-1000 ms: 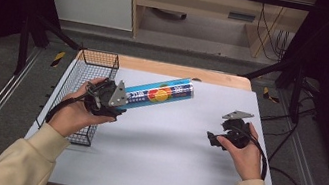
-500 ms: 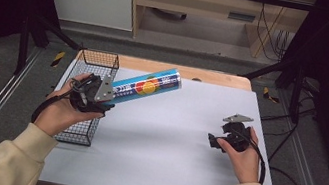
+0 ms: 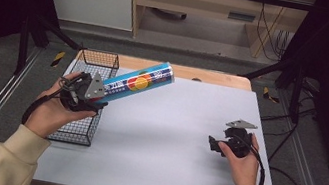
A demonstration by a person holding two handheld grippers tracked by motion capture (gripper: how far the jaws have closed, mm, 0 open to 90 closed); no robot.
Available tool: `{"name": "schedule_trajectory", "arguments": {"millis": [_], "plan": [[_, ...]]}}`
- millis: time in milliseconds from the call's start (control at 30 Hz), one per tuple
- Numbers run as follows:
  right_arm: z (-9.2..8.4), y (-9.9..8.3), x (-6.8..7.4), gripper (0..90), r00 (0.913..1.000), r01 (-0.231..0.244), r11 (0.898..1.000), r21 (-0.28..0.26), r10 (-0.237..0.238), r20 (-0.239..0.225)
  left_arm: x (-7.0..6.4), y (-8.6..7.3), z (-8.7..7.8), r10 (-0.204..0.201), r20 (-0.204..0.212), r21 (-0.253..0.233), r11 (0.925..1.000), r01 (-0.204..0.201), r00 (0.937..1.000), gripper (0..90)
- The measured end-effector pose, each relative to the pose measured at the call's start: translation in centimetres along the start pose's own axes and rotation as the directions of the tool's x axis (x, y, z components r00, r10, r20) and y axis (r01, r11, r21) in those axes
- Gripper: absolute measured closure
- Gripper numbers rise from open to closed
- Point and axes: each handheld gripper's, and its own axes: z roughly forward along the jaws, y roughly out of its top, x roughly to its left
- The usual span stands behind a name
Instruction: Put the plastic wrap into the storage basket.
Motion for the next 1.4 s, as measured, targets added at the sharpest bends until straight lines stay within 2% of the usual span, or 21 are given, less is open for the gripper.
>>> {"name": "schedule_trajectory", "arguments": {"millis": [200,400,600,833,867,900,1067,1133,1167,1200,1267,1300,1333,1400], "plan": [[0.3,0.2,-0.1,5.6,0.9997,-0.024,1.000,-0.019,0.024,0.008,0.2,-0.1,-0.6,-0.029,-0.021,0.007,0.9995,0.030,0.9994,31.2],[0.4,0.4,-1.5,5.6,0.9978,-0.062,0.998,-0.032,0.062,0.021,0.3,-0.4,-0.3,-0.047,-0.031,0.023,0.9986,0.048,0.9984,31.2],[0.3,0.1,-2.0,5.4,0.9958,-0.087,0.996,-0.025,0.088,0.027,0.0,-0.9,-0.4,-0.062,-0.040,0.048,0.9968,0.064,0.9973,31.2],[0.3,0.1,-1.7,5.4,0.9968,-0.075,0.997,-0.007,0.075,0.027,-0.2,-1.7,-1.5,-0.096,-0.073,0.051,0.9937,0.100,0.9927,31.3],[0.3,0.1,-1.5,5.4,0.9973,-0.069,0.998,-0.005,0.069,0.025,0.0,-1.8,-1.6,-0.065,-0.077,0.033,0.9972,0.067,0.9950,31.3],[0.3,0.0,-1.4,5.4,0.9977,-0.062,0.998,-0.004,0.062,0.026,-0.3,-2.0,-1.9,-0.104,-0.078,0.050,0.9929,0.108,0.9915,31.3],[0.3,-0.1,-1.0,5.4,0.9983,-0.049,0.999,0.006,0.049,0.031,-0.6,-2.5,-2.8,-0.119,-0.094,0.056,0.9907,0.124,0.9885,31.3],[0.2,-0.1,-0.8,5.4,0.9984,-0.047,0.999,0.005,0.047,0.031,-0.6,-2.7,-3.2,-0.139,-0.095,0.053,0.9881,0.144,0.9857,31.3],[0.1,-0.1,-0.8,5.5,0.9984,-0.047,0.999,0.005,0.046,0.033,-0.7,-2.9,-3.4,-0.166,-0.098,0.053,0.9837,0.172,0.9812,31.3],[0.1,-0.1,-0.8,5.5,0.9984,-0.047,0.999,0.005,0.046,0.033,-0.7,-2.9,-3.4,-0.166,-0.098,0.053,0.9837,0.172,0.9812,31.4],[0.1,-0.1,-0.8,5.5,0.9983,-0.048,0.999,0.002,0.048,0.033,-0.6,-3.0,-3.7,-0.215,-0.095,0.065,0.9729,0.222,0.9719,31.4],[0.1,-0.2,-0.7,5.4,0.9982,-0.052,0.999,0.003,0.052,0.030,-0.5,-3.1,-3.8,-0.247,-0.111,0.079,0.9634,0.256,0.9627,31.4],[0.1,-0.2,-0.7,5.4,0.9982,-0.052,0.999,0.003,0.052,0.030,-0.5,-3.1,-3.8,-0.247,-0.111,0.079,0.9634,0.256,0.9627,31.5],[0.1,-0.2,-0.7,5.5,0.9983,-0.053,0.999,0.005,0.053,0.026,-0.4,-3.2,-3.8,-0.261,-0.128,0.098,0.9567,0.274,0.9568,31.4]]}}
